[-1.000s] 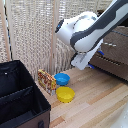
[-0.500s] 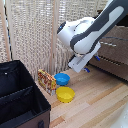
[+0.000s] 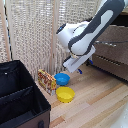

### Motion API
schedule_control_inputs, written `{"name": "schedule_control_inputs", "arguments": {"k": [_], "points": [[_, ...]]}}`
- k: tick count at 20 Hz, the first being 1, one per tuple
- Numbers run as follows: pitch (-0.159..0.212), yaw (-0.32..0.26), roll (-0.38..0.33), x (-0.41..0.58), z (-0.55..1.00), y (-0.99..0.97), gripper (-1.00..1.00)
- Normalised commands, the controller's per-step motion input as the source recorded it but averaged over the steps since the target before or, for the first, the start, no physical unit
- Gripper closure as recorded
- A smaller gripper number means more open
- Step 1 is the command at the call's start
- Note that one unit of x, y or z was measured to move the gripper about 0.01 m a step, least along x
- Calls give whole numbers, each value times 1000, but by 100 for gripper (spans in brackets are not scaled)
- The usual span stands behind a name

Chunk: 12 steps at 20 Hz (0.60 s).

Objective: Kindly move your gripper toward the top drawer's handle. With caution, hold the handle robustly using your gripper and pull open the top drawer. Let the handle go. Relocate your gripper to the bowl placed in the background. Gently hold the bowl using your gripper. Bring the gripper and the bowl to the ajar drawer. Softly release the bowl into it.

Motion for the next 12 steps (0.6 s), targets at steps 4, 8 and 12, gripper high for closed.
{"name": "schedule_control_inputs", "arguments": {"k": [4, 8, 12], "points": [[-162, -172, 130, 339, -56, 51, -100], [-180, -174, 126, 311, -67, 54, -100], [-168, -170, 132, 347, -86, 44, -100]]}}
